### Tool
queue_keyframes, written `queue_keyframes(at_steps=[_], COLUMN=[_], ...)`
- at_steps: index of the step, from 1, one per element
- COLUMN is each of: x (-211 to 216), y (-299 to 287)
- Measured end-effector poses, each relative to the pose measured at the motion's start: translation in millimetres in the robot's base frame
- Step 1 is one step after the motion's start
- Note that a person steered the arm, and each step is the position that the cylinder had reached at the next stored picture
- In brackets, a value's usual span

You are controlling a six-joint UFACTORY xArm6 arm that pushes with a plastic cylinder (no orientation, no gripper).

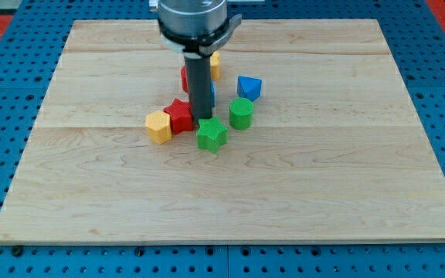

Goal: Move the green circle to bottom right

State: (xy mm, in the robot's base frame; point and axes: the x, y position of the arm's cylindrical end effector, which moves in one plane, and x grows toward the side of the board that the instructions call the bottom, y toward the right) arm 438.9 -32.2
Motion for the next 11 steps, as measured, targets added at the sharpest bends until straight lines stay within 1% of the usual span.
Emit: queue_keyframes(at_steps=[1, 2, 3, 4, 5, 6, 7, 8, 9, 10, 11], x=[2, -29, 7, 47, 11, -9, 41, 41, 17, 53, 65], y=[45, 23, 86, 122, 79, 127, 154, 157, 158, 192, 191])
